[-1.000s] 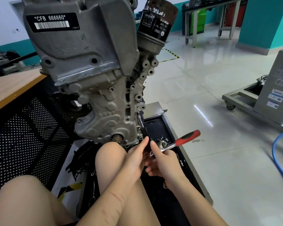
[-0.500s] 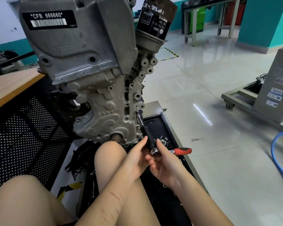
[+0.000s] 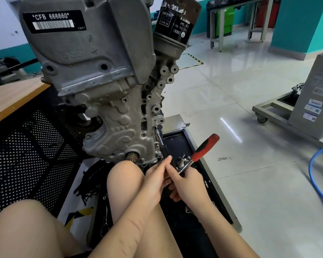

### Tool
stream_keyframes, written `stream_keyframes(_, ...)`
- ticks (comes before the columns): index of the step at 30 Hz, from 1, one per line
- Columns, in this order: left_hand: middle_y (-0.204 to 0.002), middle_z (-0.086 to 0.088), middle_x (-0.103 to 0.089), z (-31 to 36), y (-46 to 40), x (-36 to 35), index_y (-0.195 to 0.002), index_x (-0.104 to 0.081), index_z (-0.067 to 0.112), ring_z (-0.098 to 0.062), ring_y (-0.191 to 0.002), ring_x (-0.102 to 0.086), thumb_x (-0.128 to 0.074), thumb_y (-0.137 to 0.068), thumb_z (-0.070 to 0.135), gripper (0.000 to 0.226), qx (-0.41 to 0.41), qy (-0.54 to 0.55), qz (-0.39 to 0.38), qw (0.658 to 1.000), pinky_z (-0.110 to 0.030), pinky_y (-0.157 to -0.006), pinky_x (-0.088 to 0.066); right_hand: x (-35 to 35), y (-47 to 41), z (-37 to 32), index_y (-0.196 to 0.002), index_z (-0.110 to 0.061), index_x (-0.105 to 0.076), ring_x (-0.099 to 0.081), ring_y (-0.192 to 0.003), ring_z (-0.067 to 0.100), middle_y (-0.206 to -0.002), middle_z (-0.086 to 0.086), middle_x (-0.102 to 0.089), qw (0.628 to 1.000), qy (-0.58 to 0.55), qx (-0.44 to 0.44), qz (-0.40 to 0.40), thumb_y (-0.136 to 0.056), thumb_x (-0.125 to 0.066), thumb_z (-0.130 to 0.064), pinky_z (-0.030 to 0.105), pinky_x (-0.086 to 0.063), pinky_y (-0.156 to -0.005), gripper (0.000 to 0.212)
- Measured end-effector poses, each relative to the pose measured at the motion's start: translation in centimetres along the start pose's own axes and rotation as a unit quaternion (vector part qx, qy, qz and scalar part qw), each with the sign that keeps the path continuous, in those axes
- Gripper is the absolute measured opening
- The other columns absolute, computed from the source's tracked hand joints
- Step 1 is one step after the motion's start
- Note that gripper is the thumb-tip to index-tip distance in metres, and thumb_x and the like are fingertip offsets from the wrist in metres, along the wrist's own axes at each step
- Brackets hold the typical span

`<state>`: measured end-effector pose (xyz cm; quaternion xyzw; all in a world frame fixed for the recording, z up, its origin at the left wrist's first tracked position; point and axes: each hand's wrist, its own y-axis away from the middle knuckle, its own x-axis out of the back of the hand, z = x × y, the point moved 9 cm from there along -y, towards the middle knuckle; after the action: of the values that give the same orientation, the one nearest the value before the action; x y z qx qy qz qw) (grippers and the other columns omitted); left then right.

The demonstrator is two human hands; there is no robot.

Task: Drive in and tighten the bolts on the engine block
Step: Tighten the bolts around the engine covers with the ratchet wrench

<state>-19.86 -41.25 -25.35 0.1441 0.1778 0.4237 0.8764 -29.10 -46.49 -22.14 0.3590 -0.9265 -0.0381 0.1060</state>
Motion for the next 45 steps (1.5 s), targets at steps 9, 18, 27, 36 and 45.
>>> stream_keyframes(9,-0.034,0.004,-0.042,-1.0,0.7,-1.8,-0.073,-0.053,0.009,-0.008,-0.025,-0.038,-0.048,-0.09,0.038,0.034,0.078,0.031,-0.1,0.991,-0.012,-0.029,-0.029,-1.8,0.8,1.7,-0.076,-0.001,-0.06,-0.051,-0.034,0.01,-0.048,0.007,-0.06,0.913,-0.351,-0.187,-0.088,-0.092,-0.052,-0.04,0.016,-0.044,-0.036,0.043)
stream_keyframes(18,-0.059,0.001,-0.068,-0.8,-0.5,-0.3,-0.073,-0.063,0.013,-0.011,-0.059,-0.062,-0.058,-0.088,0.021,0.017,0.021,0.025,-0.018,0.999,-0.025,-0.062,-0.046,0.6,0.0,-0.1,-0.08,-0.004,-0.058,-0.061,-0.05,0.022,-0.064,0.008,-0.063,1.0,0.011,-0.001,0.018,-0.089,-0.054,-0.044,0.038,-0.055,-0.051,0.041)
stream_keyframes(27,-0.061,-0.003,-0.069,-0.7,-0.3,-0.7,-0.067,-0.066,0.01,-0.011,-0.049,-0.063,-0.055,-0.09,0.019,0.028,0.031,0.035,-0.04,0.998,-0.025,-0.052,-0.044,0.4,-0.1,0.2,-0.078,-0.004,-0.056,-0.058,-0.041,0.019,-0.058,0.008,-0.061,1.0,-0.028,-0.008,0.003,-0.09,-0.054,-0.039,0.034,-0.053,-0.045,0.036)
stream_keyframes(36,-0.071,-0.002,-0.071,-1.1,0.6,-1.3,-0.08,-0.064,0.008,-0.013,-0.034,-0.054,-0.045,-0.093,0.033,0.034,0.093,0.076,-0.078,0.99,-0.01,-0.027,-0.028,-1.9,0.5,1.0,-0.088,-0.007,-0.058,-0.052,-0.035,0.012,-0.053,0.006,-0.057,0.963,-0.235,-0.108,-0.072,-0.095,-0.049,-0.035,0.019,-0.044,-0.038,0.03)
stream_keyframes(45,-0.046,-0.001,-0.054,-1.1,0.2,-1.3,-0.093,-0.06,0.01,-0.012,-0.021,-0.032,-0.044,-0.091,0.042,0.036,0.078,0.055,-0.087,0.992,-0.01,-0.028,-0.026,-2.6,0.8,1.2,-0.079,-0.011,-0.062,-0.045,-0.032,0.009,-0.049,0.009,-0.058,0.92,-0.345,-0.161,-0.096,-0.097,-0.042,-0.039,0.015,-0.037,-0.035,0.038)
